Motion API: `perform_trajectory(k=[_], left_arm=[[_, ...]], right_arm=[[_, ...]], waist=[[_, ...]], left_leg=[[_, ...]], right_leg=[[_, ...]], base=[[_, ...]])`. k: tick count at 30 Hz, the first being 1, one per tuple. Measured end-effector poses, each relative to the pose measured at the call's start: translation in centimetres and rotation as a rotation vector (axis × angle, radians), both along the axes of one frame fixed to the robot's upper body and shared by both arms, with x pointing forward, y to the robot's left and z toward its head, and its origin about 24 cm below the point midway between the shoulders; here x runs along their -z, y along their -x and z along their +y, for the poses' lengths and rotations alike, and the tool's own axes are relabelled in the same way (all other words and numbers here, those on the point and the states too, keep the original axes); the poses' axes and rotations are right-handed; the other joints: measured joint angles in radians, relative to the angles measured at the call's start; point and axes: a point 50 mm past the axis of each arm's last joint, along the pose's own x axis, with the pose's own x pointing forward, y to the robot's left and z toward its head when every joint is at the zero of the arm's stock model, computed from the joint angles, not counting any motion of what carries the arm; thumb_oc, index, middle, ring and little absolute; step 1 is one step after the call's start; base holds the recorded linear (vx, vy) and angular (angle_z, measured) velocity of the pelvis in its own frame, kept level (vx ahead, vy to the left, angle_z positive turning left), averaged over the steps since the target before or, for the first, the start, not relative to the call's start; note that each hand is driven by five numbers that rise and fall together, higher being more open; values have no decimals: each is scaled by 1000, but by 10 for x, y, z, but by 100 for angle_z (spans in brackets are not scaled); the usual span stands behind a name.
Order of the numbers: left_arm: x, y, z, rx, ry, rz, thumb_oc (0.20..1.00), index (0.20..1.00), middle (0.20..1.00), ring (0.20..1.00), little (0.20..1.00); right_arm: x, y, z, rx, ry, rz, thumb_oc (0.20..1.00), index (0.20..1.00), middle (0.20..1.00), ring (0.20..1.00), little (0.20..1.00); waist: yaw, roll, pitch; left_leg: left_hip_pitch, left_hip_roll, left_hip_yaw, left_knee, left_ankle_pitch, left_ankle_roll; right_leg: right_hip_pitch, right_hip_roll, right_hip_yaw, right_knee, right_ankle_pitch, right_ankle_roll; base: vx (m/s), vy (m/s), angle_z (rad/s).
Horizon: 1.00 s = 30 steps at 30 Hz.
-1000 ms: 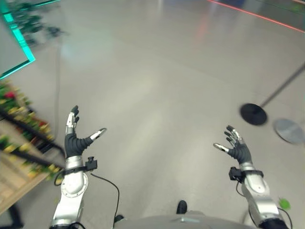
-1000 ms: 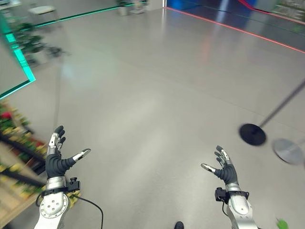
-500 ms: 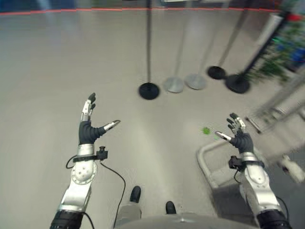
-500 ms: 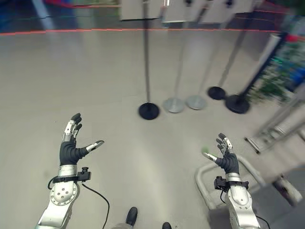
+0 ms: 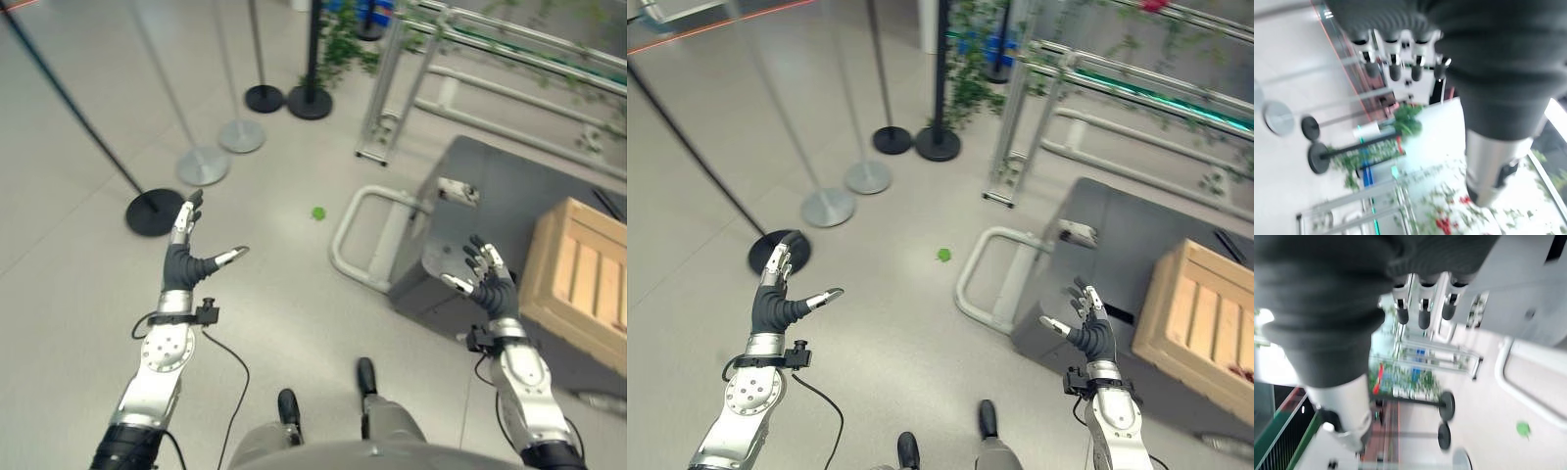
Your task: Pick up the fruits from the basket on one side to the basket on the other side
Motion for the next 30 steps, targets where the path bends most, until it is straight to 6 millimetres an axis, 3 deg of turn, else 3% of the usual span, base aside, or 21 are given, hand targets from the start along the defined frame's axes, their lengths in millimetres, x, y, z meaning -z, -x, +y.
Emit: perform_trajectory(k=[1, 5, 6, 7, 8, 9, 10, 11, 12, 13, 15, 16, 17, 21, 22, 24, 25, 26, 27, 28, 30], left_arm=[[-2, -1, 0, -3, 4, -11, 1000, 1000, 1000, 1000, 1000], [1, 6, 8, -37, -3, 5, 1000, 1000, 1000, 1000, 1000], [0, 6, 10, -43, -8, 4, 1000, 1000, 1000, 1000, 1000], [-1, 9, 17, -56, -32, 11, 1000, 1000, 1000, 1000, 1000], [-2, 11, 23, -73, -49, 13, 1000, 1000, 1000, 1000, 1000], [9, 15, 26, -98, -21, 54, 1000, 1000, 1000, 1000, 1000], [12, 17, 24, -98, -10, 64, 1000, 1000, 1000, 1000, 1000], [18, 19, 19, -100, 25, 74, 1000, 1000, 1000, 1000, 1000], [19, 19, 17, -103, 43, 71, 1000, 1000, 1000, 1000, 1000], [20, 19, 14, -102, 64, 68, 1000, 1000, 1000, 1000, 1000], [18, 17, 12, -97, 70, 59, 1000, 1000, 1000, 1000, 1000], [18, 16, 11, -95, 78, 55, 1000, 1000, 1000, 1000, 1000], [16, 13, 7, -83, 88, 41, 1000, 1000, 1000, 1000, 1000], [13, 13, 12, -95, 71, 35, 1000, 1000, 1000, 1000, 1000], [13, 12, 12, -92, 70, 34, 1000, 1000, 1000, 1000, 1000], [14, 13, 13, -94, 68, 40, 1000, 1000, 1000, 1000, 1000], [15, 12, 9, -80, 70, 46, 1000, 1000, 1000, 1000, 1000], [13, 10, 7, -70, 70, 37, 1000, 1000, 1000, 1000, 1000], [12, 9, 7, -67, 71, 31, 1000, 1000, 1000, 1000, 1000], [11, 8, 6, -63, 68, 25, 1000, 1000, 1000, 1000, 1000], [8, 7, 7, -64, 68, 14, 1000, 1000, 1000, 1000, 1000]], right_arm=[[3, 3, -2, 10, 4, 15, 1000, 1000, 1000, 1000, 1000], [19, 6, -7, 35, 15, 92, 1000, 1000, 1000, 1000, 1000], [19, 6, -7, 35, 15, 95, 1000, 1000, 1000, 1000, 1000], [21, 6, -4, 29, 11, 100, 1000, 1000, 1000, 1000, 1000], [21, 3, -1, 16, 6, 99, 1000, 1000, 1000, 1000, 1000], [24, 0, -1, 21, 5, 119, 1000, 1000, 1000, 1000, 1000], [22, -2, -2, 22, 13, 115, 1000, 1000, 1000, 1000, 1000], [19, -3, -9, 23, 43, 116, 1000, 1000, 1000, 1000, 1000], [18, -3, -12, 23, 57, 118, 1000, 1000, 1000, 1000, 1000], [18, -2, -15, 21, 69, 129, 1000, 1000, 1000, 1000, 1000], [17, 2, -14, 18, 73, 127, 1000, 1000, 1000, 1000, 1000], [15, 2, -17, 16, 87, 126, 1000, 1000, 1000, 1000, 1000], [15, 6, -23, 25, 101, 132, 1000, 1000, 1000, 1000, 1000], [17, 11, -16, 16, 67, 124, 1000, 1000, 1000, 1000, 1000], [17, 10, -15, 9, 65, 119, 1000, 1000, 1000, 1000, 1000], [14, 7, -14, 5, 60, 103, 1000, 1000, 1000, 1000, 1000], [9, 4, -17, 9, 70, 85, 1000, 1000, 1000, 1000, 1000], [4, -4, -16, -2, 76, 66, 1000, 1000, 1000, 1000, 1000], [1, -7, -15, -3, 72, 53, 1000, 1000, 1000, 1000, 1000], [2, -7, -14, -4, 66, 53, 1000, 1000, 1000, 1000, 1000], [5, -4, -14, -3, 64, 64, 1000, 1000, 1000, 1000, 1000]], waist=[[-16, -2, -3], [-2, -20, -18], [13, -31, -25], [21, -63, -46], [41, -90, -60], [34, -56, -77], [41, -36, -87], [33, 18, -100], [36, 33, -101], [8, 49, -106], [-3, 37, -106], [-24, 30, -103], [-68, 45, -108], [-50, 27, -105], [-54, 17, -103], [-39, -15, -97], [-44, -15, -88], [-26, -33, -69], [-16, -46, -53], [-17, -51, -44], [-11, -41, -43]], left_leg=[[13, 15, 46, -3, -2, -5], [38, 81, 196, -6, 17, -61], [39, 77, 188, -5, 15, -64], [45, 73, 177, -2, 17, -109], [56, 66, 179, -2, 5, -145], [65, 103, 145, 12, 6, -153], [62, 126, 137, 18, 6, -154], [69, 182, 133, 18, 8, -154], [80, 200, 142, 22, 6, -158], [78, 244, 148, 64, 23, -162], [64, 294, 150, 138, 35, -162], [59, 293, 135, 118, 59, -189], [69, 324, 138, 118, 92, -232], [96, 427, 133, 197, 153, -255], [94, 435, 60, 230, 211, -242], [88, 429, -6, 291, 282, -243], [59, 391, -89, 334, 248, -296], [20, 268, -182, 361, 113, -313], [4, 216, -178, 357, 47, -291], [-57, 159, -139, 342, 6, -259], [-116, 144, -124, 310, 2, -242]], right_leg=[[15, -22, -23, 32, -1, -1], [75, -134, -170, 111, -15, 13], [82, -143, -180, 99, -5, 11], [80, -184, -213, 45, 22, -38], [78, -192, -258, 3, 6, -78], [79, -149, -264, -51, 97, 8], [83, -129, -269, -69, 106, -5], [65, -81, -311, -91, 126, -33], [59, -65, -341, -88, 128, -51], [57, -27, -339, -91, 129, -67], [63, 8, -331, -91, 108, -99], [63, 15, -331, -83, 96, -104], [62, 52, -331, -56, 48, -98], [78, 152, -279, -54, 15, -159], [80, 176, -279, -40, 2, -180], [99, 167, -276, -46, -16, -207], [115, 166, -257, -69, -20, -215], [123, 153, -174, -103, -19, -234], [141, 148, -125, -130, -6, -245], [185, 146, -114, -177, 27, -219], [207, 162, -117, -186, 15, -218]], base=[[-174, -117, -88], [-119, -193, -96], [-12, -212, -130], [26, -251, -127], [30, -278, -178], [-8, -390, -141], [7, -396, -148], [86, -456, -114], [100, -431, -134], [130, -474, -108], [140, -476, -74], [177, -480, -17], [175, -429, -8], [123, -415, -65], [21, -237, -78], [105, -258, -75], [170, -340, -75], [179, -283, -83], [130, -107, -65], [149, -86, -29], [150, -54, -11]])
